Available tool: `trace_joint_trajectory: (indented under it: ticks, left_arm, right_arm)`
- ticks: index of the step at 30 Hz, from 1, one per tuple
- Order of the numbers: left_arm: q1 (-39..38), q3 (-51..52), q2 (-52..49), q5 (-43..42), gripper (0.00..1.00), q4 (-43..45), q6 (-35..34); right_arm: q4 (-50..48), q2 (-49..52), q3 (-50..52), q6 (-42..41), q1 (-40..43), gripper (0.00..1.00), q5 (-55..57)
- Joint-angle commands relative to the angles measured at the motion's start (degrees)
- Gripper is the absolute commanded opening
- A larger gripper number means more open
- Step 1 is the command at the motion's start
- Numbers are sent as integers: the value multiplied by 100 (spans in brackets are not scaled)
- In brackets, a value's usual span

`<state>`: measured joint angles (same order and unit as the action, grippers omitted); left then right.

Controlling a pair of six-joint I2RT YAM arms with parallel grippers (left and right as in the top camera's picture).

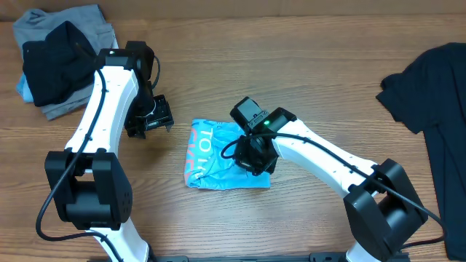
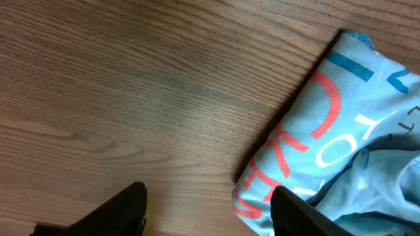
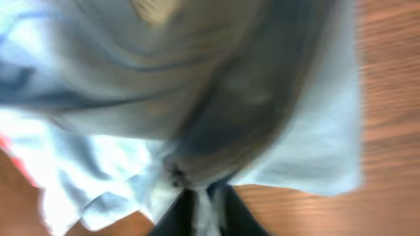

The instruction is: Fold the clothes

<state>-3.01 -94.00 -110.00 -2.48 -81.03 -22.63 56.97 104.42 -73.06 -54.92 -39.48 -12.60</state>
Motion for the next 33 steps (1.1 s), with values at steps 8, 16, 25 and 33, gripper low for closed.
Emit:
trace_joint_trajectory:
  ticks: [8, 16, 25, 33]
  left_arm:
    - [-17, 17, 136, 57, 66, -31, -42]
    - [-17, 17, 138, 52, 66, -15, -28]
    - [-17, 17, 138, -11, 66, -13, -28]
    - [-17, 17, 138, -11, 66, -24, -28]
  right_arm:
    - [990, 24, 35, 31, -31, 12, 890]
    - [1563, 4, -177, 413, 0, 100, 1082]
    - [892, -37, -1515, 1213, 33, 100, 446]
    - [227, 313, -1502, 1005, 35, 100, 352]
